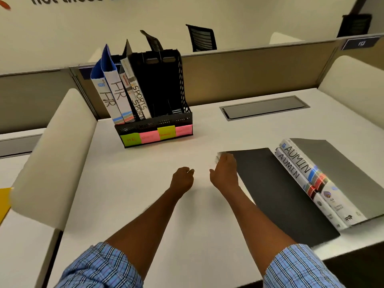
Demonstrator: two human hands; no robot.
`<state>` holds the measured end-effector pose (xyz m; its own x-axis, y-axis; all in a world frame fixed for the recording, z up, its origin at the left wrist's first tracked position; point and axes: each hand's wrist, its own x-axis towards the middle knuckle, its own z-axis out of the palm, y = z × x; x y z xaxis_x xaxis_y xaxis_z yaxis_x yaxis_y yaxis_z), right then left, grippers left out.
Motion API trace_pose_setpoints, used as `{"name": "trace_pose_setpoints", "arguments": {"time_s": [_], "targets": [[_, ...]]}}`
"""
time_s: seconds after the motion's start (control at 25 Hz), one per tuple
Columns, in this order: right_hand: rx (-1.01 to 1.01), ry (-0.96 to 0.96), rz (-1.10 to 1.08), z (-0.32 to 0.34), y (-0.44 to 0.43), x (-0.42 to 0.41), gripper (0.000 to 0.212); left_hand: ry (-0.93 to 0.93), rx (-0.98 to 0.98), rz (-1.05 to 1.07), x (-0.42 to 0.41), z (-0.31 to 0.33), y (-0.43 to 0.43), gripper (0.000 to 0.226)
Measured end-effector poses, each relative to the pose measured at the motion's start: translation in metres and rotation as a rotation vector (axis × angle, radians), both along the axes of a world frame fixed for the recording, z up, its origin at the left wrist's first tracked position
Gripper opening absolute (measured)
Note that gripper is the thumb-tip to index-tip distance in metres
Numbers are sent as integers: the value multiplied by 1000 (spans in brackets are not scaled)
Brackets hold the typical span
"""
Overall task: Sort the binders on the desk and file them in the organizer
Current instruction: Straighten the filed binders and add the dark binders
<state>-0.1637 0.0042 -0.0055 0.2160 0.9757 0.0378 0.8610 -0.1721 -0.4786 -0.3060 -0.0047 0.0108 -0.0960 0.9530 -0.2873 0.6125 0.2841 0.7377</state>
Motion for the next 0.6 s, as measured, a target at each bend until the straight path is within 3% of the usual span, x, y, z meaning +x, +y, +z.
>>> {"name": "trace_pose_setpoints", "arguments": {"time_s": [0.12, 0.24, 0.32, 0.6], "targets": [[-133, -152, -56, -2, -23, 31, 80, -87, -56, -27, 28, 0, -9, 37], [-224, -115, -127, -9, -48, 48, 92, -344, -164, 12, 50, 5, -16, 14], [-245, -88, -138, -16, -62, 54, 97, -431, -236, 19, 60, 4, -18, 24], [-188, -16, -116, -26, -78, 66, 89, -386, -291, -11, 80, 1, -29, 35]]}}
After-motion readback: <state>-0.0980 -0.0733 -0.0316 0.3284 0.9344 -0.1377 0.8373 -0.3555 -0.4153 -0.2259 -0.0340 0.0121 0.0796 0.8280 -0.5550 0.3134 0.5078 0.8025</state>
